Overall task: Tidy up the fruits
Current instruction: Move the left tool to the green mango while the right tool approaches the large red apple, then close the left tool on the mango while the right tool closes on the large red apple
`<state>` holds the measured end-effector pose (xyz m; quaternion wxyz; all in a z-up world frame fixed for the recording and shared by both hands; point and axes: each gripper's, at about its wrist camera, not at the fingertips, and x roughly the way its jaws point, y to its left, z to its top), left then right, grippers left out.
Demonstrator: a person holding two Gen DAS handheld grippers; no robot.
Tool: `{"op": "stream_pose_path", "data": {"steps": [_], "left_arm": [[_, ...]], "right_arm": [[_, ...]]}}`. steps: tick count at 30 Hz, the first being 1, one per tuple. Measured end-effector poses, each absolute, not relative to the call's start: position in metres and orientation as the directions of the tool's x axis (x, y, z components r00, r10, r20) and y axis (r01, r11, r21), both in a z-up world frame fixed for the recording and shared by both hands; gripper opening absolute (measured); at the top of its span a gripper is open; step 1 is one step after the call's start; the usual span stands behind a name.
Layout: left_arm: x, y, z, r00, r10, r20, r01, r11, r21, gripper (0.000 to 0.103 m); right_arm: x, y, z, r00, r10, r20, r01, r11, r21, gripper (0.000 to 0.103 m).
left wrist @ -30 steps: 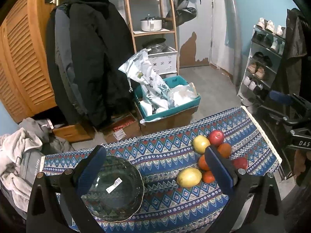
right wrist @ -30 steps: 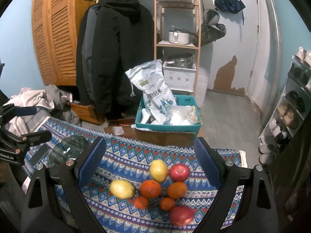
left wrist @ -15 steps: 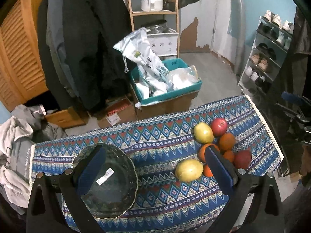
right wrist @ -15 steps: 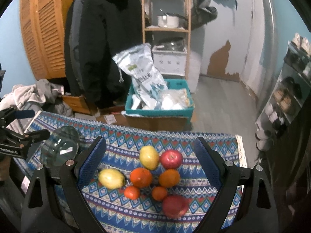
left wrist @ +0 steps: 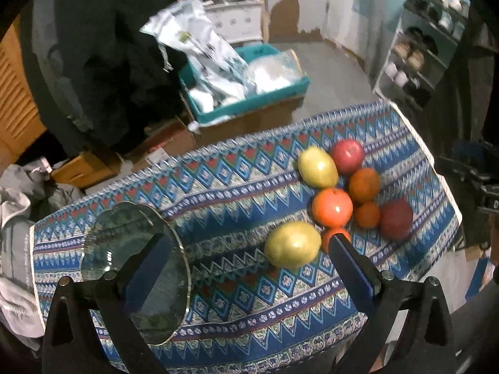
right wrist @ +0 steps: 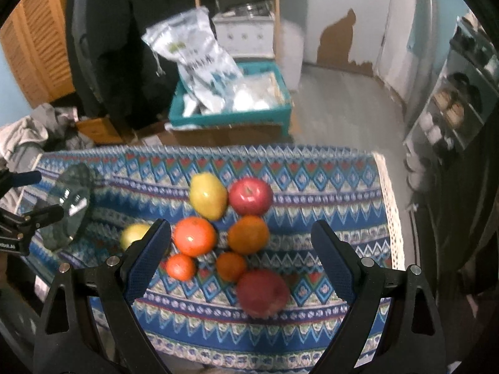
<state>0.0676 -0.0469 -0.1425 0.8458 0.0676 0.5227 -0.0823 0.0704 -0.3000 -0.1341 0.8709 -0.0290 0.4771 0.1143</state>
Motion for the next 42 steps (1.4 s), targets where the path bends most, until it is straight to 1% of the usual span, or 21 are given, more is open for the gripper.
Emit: {"op": "stream_pose_path", "data": {"steps": [4,10,16,25,29,36,38,42], "left_arm": [[0.072,-0.057,-0.157,0.398,-0.082,-0.914,0.245,0.969,0.019,0.102],[0.088,-0.059,-0.18,0.324,-0.115,-0.939,0.233,0.972,-0.039,0.102],[0.098,-0.063,-0.203,0.285,-0.114,-0.952,0.22,0.974,-0.051,0.102],[0.101,-0.075,-0.241,0.222,-0.134,-0.966,0.191,0.977,-0.092,0.102],[0.102,-0.083,-0.255,0.2,-0.126,-0.972,0.206,0.975,-0.084,0.102],[0.109,-0.085,-0.274,0.165,-0.124,-0.978,0.203,0.975,-0.09,0.102],[0.11,-0.085,-0.278,0.157,-0.12,-0.98,0.197,0.976,-0.087,0.102],[0.113,-0.085,-0.288,0.127,-0.144,-0.981,0.186,0.975,-0.119,0.102]], "right_arm": [[0.074,-0.305,-0.153,0.452,0.173,-0.875,-0.221,0.972,0.078,0.09],[0.075,-0.311,-0.181,0.396,0.13,-0.909,-0.206,0.977,0.05,0.09],[0.079,-0.319,-0.211,0.337,0.114,-0.935,-0.186,0.981,0.052,0.09],[0.083,-0.323,-0.248,0.256,0.108,-0.961,-0.172,0.983,0.064,0.09],[0.083,-0.321,-0.266,0.216,0.095,-0.972,-0.175,0.983,0.058,0.09],[0.085,-0.315,-0.282,0.19,0.096,-0.977,-0.197,0.979,0.058,0.09],[0.087,-0.311,-0.288,0.18,0.094,-0.979,-0.203,0.978,0.057,0.089],[0.09,-0.309,-0.299,0.168,0.101,-0.981,-0.206,0.976,0.065,0.082]]}}
